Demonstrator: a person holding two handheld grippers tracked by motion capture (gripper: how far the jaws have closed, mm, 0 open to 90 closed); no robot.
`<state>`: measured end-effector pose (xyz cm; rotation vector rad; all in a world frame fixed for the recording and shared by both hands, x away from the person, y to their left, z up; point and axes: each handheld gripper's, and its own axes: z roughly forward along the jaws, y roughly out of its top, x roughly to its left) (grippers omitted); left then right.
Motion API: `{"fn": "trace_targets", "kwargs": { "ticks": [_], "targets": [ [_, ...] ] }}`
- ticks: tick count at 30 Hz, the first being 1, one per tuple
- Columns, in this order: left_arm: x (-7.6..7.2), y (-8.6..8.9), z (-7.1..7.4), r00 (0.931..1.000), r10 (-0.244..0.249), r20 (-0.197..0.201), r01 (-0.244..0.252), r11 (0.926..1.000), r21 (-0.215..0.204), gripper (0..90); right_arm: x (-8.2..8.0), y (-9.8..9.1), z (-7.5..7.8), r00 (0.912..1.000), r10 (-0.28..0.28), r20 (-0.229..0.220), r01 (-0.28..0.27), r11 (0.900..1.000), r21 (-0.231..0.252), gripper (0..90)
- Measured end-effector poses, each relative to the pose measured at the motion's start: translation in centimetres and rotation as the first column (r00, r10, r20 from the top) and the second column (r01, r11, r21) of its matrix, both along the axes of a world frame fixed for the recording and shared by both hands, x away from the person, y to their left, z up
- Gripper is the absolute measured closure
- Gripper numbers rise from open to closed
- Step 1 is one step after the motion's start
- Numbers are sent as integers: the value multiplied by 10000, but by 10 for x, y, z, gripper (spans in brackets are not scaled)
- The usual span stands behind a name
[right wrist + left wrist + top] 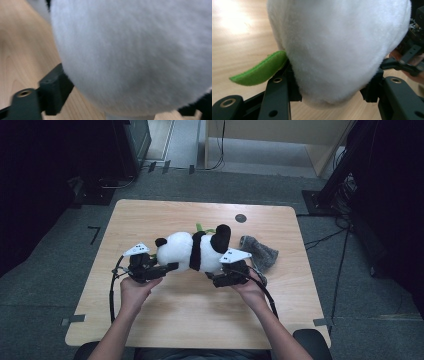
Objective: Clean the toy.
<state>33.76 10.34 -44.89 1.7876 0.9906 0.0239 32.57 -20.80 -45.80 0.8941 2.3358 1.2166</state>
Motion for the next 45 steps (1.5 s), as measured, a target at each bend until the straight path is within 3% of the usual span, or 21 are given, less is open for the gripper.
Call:
{"fn": "trace_targets", "kwargs": {
  "ticks": [1, 3, 6, 9, 11, 14, 18, 24, 28, 32, 38, 40, 42, 45],
  "targets": [
    [1, 1, -1, 9998, 45, -193, -47, 10000, -87, 448, 0, -1, -1, 9999, -84, -100, 85, 9998, 179, 264],
    [2, 1, -2, 9997, 137, -210, -137, 9999, -6, 386, 2, -2, -1, 9990, -126, -432, 146, 9988, 477, 286],
    [3, 0, -4, 9998, 166, 143, -167, 9998, 110, 280, 5, -6, 0, 9959, -156, -889, 233, 9960, 861, 292],
    [2, 0, -7, 9985, 37, 548, -60, 9991, 421, 255, 9, -15, 2, 9893, -239, -1442, 447, 9887, 1428, 288],
    [0, -1, -7, 9979, -84, 640, 44, 9980, 627, 257, 11, -23, 4, 9812, -182, -1923, 614, 9733, 2211, 281],
    [-2, -2, -9, 9989, -235, 399, 213, 9983, 539, 269, 13, -33, 9, 9710, -89, -2391, 798, 9540, 2888, 268],
    [-1, -3, -13, 9999, -137, 89, 131, 9980, 623, 284, 14, -36, 10, 9688, -142, -2474, 828, 9595, 2692, 250],
    [0, 0, -21, 9992, 178, -355, -144, 9956, 929, 298, 21, -31, -1, 9543, -275, -2975, 952, 9718, 2156, 229],
    [2, 2, -27, 9987, 368, -354, -336, 9956, 879, 302, 26, -31, -4, 9584, -182, -2850, 890, 9673, 2377, 215],
    [2, 4, -26, 9982, 586, 93, -591, 9956, 727, 291, 25, -31, -1, 9699, -357, -2407, 894, 9722, 2163, 206],
    [6, 10, -27, 9958, 918, -52, -915, 9950, 396, 286, 24, -34, 6, 9857, -632, -1562, 929, 9772, 1908, 234],
    [8, 9, -29, 9959, 903, 32, -903, 9952, 377, 287, 26, -33, 4, 9847, -454, -1681, 788, 9771, 1976, 240],
    [11, 6, -32, 9961, 884, -13, -883, 9952, 422, 284, 29, -27, 0, 9802, -414, -1936, 732, 9844, 1600, 235],
    [14, 1, -34, 9955, 943, 125, -949, 9935, 623, 277, 32, -18, -1, 9850, -577, -1627, 756, 9915, 1063, 236]
  ]
}}
